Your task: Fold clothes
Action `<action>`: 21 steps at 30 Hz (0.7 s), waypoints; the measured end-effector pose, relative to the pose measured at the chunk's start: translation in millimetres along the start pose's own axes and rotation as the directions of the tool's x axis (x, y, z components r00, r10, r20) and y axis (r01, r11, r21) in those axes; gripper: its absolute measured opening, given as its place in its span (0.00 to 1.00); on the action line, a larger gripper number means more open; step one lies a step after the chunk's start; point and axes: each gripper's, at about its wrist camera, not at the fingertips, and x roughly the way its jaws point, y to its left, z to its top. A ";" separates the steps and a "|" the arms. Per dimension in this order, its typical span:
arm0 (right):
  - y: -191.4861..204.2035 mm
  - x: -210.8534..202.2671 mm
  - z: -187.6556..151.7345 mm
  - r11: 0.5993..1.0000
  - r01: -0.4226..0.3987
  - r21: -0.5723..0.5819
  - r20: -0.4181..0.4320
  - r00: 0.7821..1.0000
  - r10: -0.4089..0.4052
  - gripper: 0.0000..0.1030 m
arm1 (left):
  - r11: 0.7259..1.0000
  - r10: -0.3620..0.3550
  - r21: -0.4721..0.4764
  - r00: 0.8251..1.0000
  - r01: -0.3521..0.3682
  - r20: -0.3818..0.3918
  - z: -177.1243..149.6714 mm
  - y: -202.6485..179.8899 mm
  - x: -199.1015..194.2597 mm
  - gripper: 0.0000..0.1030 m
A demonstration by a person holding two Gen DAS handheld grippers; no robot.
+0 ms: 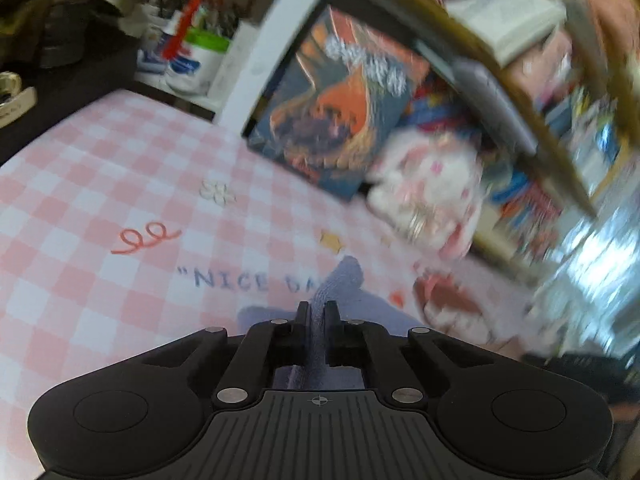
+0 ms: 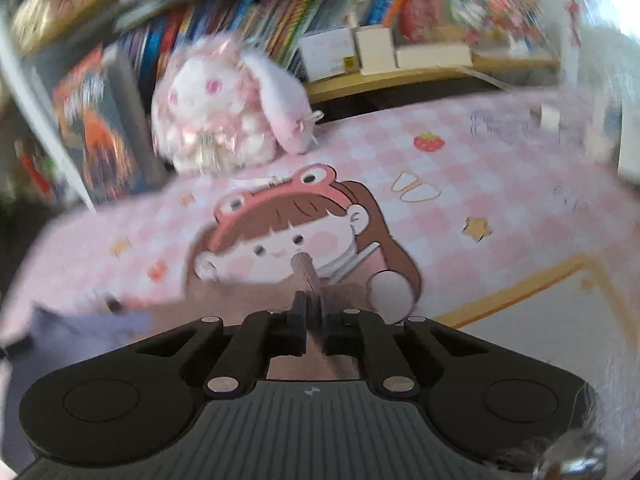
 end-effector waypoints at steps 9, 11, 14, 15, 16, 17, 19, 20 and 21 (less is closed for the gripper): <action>-22.3 25.5 -5.8 0.993 0.040 0.111 -0.035 0.999 -0.036 0.05 | 0.995 0.097 0.014 0.992 -0.096 -0.081 -9.9 17.4 29.3 0.10; -20.1 24.6 -6.5 0.994 0.054 0.095 -0.034 0.998 -0.051 0.07 | 0.995 0.096 -0.001 0.992 -0.097 -0.083 -8.4 19.1 25.4 0.11; -14.1 15.3 -4.8 0.995 0.085 0.058 -0.021 0.996 -0.084 0.21 | 0.992 0.122 -0.016 0.991 -0.123 -0.057 -6.9 16.3 12.7 0.24; -12.8 9.7 -5.1 0.996 0.082 0.043 -0.014 0.997 -0.081 0.22 | 0.991 0.132 -0.014 0.990 -0.133 -0.041 -6.8 14.7 7.0 0.28; -11.7 3.5 -5.5 0.997 0.075 0.027 -0.008 0.997 -0.075 0.23 | 0.990 0.141 -0.014 0.990 -0.141 -0.026 -7.0 13.2 1.1 0.31; -11.0 -2.1 -6.4 0.997 0.073 0.014 -0.004 0.997 -0.073 0.25 | 0.990 0.143 -0.019 0.990 -0.143 -0.014 -8.5 12.9 -5.8 0.31; -12.4 -15.4 -11.6 0.997 0.076 -0.004 -0.003 0.997 -0.076 0.27 | 0.988 0.148 -0.030 0.989 -0.148 0.000 -13.1 13.1 -18.4 0.31; -13.9 -22.0 -15.2 0.997 0.074 -0.007 -0.005 0.997 -0.074 0.29 | 0.987 0.157 -0.035 0.988 -0.157 0.002 -17.1 12.5 -24.1 0.32; -16.1 -28.4 -19.7 0.997 0.071 -0.004 -0.008 0.997 -0.071 0.29 | 0.985 0.168 -0.035 0.986 -0.168 0.000 -21.9 11.3 -29.3 0.32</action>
